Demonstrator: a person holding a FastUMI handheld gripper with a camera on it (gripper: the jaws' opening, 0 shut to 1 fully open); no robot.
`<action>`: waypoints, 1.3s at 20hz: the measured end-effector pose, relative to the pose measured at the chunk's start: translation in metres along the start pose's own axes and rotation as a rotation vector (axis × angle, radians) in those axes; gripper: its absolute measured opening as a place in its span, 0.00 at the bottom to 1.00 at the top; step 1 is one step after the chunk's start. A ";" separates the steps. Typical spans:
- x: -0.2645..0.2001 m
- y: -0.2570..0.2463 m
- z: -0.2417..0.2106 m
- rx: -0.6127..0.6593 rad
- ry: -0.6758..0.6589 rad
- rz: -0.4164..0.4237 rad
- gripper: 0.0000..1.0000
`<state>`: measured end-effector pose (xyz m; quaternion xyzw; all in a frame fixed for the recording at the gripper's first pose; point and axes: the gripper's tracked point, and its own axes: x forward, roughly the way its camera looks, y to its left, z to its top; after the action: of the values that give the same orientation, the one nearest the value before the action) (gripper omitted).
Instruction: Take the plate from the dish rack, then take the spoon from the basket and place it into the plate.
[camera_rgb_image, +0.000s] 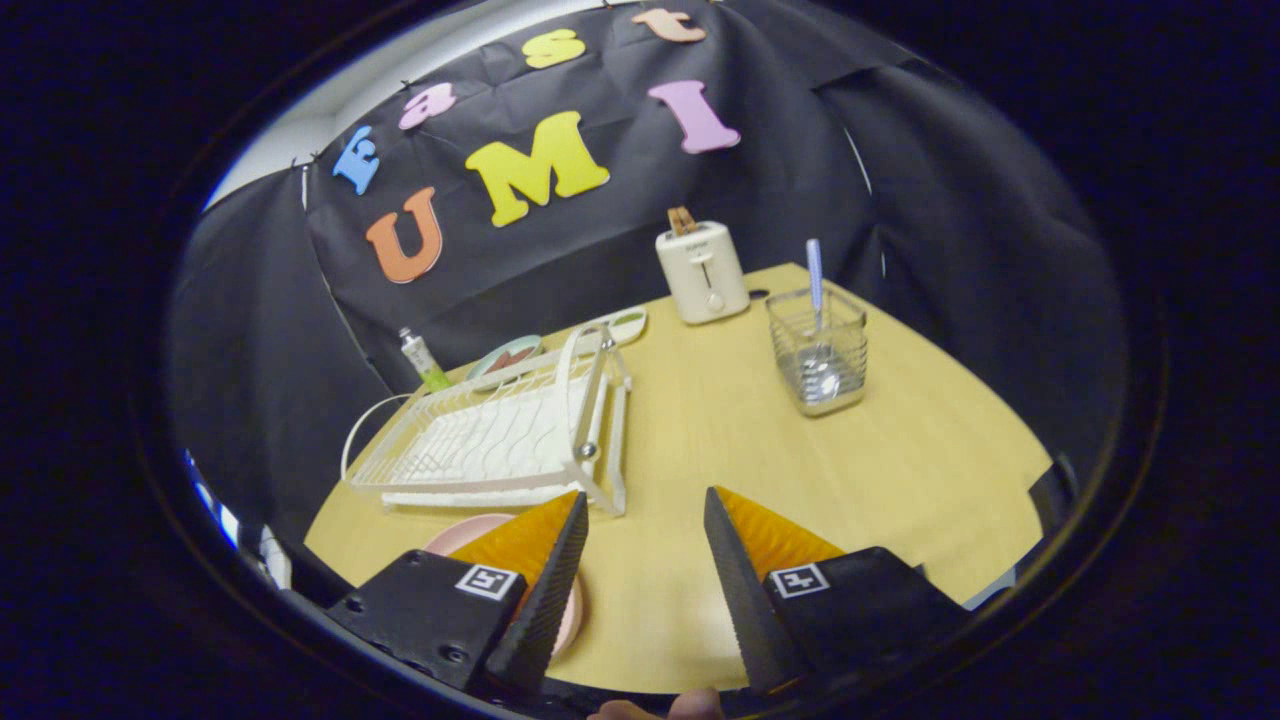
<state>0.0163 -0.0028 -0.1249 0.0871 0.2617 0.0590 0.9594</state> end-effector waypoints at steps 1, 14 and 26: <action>-0.006 -0.013 0.012 -0.029 -0.052 -0.044 0.80; 0.046 -0.102 0.136 -0.168 -0.213 -0.213 0.99; 0.189 -0.147 0.173 -0.003 -0.063 -0.143 0.98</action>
<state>0.2765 -0.1402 -0.1000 0.0688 0.2368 -0.0120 0.9691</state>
